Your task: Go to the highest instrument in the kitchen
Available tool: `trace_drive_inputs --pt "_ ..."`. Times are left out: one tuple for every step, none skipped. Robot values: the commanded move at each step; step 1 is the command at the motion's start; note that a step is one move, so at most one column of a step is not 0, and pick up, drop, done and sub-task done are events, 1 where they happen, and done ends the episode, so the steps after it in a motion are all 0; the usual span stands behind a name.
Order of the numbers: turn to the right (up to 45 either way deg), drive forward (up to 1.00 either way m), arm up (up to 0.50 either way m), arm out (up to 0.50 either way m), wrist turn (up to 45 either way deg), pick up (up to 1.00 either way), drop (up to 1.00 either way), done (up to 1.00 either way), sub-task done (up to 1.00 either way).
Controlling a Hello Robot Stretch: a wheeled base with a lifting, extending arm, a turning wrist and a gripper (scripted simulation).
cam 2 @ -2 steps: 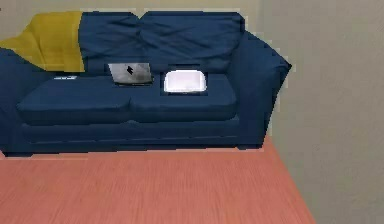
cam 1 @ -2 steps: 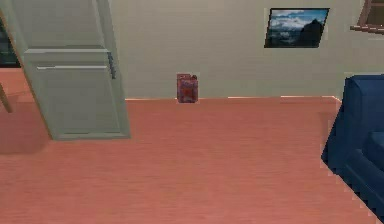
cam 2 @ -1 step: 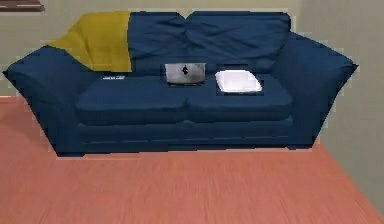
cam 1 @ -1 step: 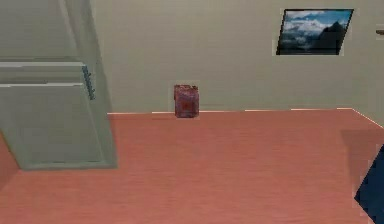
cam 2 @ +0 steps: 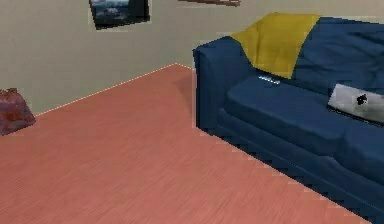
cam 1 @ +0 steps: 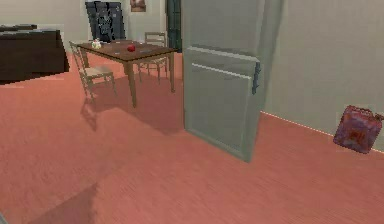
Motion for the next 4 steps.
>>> trace_drive_inputs --pt "0.0 0.70 0.00 0.00 0.0 0.00 0.00 0.00 0.00" --pt "-45.0 0.00 0.00 0.00 0.0 0.00 0.00 0.00 0.00" --pt "-3.0 0.00 0.00 0.00 0.0 0.00 0.00 0.00 0.00" --pt "0.0 0.50 0.00 0.00 0.0 0.00 0.00 0.00 0.00"
